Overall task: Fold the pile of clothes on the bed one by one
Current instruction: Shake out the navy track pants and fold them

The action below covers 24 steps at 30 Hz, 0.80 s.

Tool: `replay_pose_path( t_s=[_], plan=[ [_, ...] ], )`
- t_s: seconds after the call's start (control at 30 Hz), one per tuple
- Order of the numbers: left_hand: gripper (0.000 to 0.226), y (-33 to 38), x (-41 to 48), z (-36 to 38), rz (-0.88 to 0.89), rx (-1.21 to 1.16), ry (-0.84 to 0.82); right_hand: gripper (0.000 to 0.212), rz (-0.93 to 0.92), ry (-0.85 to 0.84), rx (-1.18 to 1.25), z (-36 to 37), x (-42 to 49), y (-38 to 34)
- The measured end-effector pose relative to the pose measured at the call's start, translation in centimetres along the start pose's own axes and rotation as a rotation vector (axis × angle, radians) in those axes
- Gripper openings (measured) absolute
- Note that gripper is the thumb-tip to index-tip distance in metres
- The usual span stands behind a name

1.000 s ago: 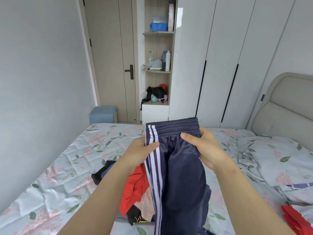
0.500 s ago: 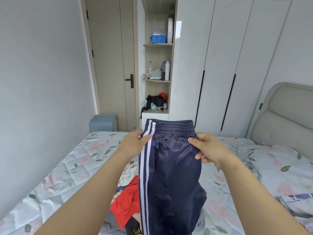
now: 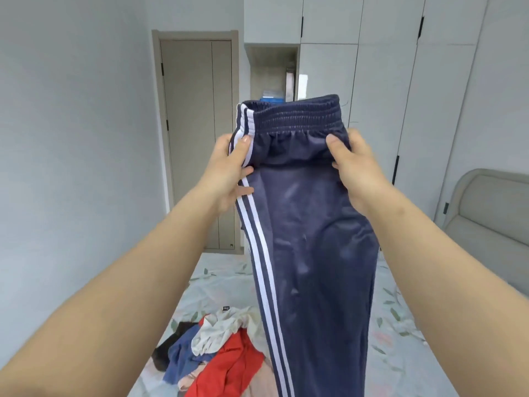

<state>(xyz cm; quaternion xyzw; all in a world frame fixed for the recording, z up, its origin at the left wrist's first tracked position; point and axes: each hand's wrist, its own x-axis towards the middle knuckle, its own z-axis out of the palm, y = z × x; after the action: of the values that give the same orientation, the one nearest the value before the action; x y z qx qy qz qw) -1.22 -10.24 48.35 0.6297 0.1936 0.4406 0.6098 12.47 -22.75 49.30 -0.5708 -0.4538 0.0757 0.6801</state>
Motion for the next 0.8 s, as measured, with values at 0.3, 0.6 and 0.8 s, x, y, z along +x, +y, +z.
replay_pose_path(
  t_s=[0.3, 0.6, 0.8],
  plan=[
    [0.018, -0.2, -0.1, 0.0, -0.003, -0.008, -0.034, 0.014, -0.084, 0.117, -0.090, -1.0, 0.1, 0.0],
    [0.022, -5.9, -0.9, -0.3, -0.343, 0.266, -0.181, 0.027, 0.341, -0.016, -0.271, -5.0, -2.7, 4.5],
    [0.036, -13.3, -2.9, 1.1, -0.692, 0.332, -0.291, 0.025, 0.842, -0.270, -0.435, -8.9, -7.6, 11.4]
  ],
)
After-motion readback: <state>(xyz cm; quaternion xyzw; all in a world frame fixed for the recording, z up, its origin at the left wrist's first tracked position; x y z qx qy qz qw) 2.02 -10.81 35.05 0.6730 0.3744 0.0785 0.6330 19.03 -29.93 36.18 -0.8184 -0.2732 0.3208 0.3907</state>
